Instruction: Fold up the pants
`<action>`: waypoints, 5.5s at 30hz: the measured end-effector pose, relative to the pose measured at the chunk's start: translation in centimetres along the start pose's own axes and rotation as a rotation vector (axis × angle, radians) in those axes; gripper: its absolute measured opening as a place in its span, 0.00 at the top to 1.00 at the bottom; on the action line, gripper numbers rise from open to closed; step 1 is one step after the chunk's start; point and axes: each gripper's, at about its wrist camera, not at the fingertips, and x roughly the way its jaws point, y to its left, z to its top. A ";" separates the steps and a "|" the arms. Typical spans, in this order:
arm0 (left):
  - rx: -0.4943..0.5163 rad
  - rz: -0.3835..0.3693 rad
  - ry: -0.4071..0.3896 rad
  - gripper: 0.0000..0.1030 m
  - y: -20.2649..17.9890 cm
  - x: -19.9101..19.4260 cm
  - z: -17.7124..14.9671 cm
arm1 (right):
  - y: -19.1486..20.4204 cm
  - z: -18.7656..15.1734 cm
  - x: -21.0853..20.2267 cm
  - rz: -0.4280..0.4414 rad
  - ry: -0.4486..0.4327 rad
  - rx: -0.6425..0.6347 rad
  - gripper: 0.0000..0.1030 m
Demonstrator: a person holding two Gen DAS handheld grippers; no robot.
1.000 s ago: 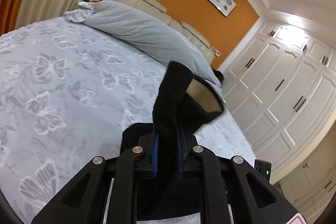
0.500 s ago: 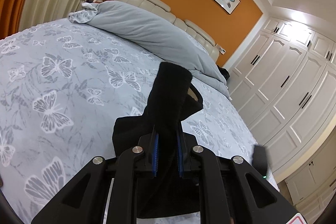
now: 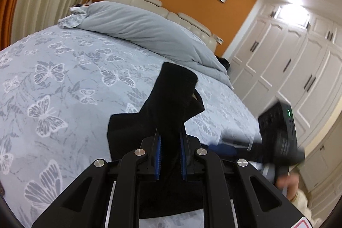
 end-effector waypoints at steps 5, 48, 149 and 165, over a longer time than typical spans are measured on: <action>0.079 -0.001 0.039 0.89 -2.1 1.6 -1.3 | -4.3 1.1 1.2 -0.030 0.018 0.152 0.23; 0.457 -0.074 0.297 0.16 -12.1 8.4 -10.0 | -8.3 -5.9 -10.8 -0.539 0.121 -0.010 0.76; 0.275 -0.246 0.373 0.93 -10.6 10.8 -9.4 | -10.1 -3.1 -6.7 -0.276 0.168 -0.023 0.37; 0.208 -0.191 0.167 0.23 -8.8 6.4 -4.5 | -11.1 -3.7 -10.7 -0.492 0.106 0.002 0.93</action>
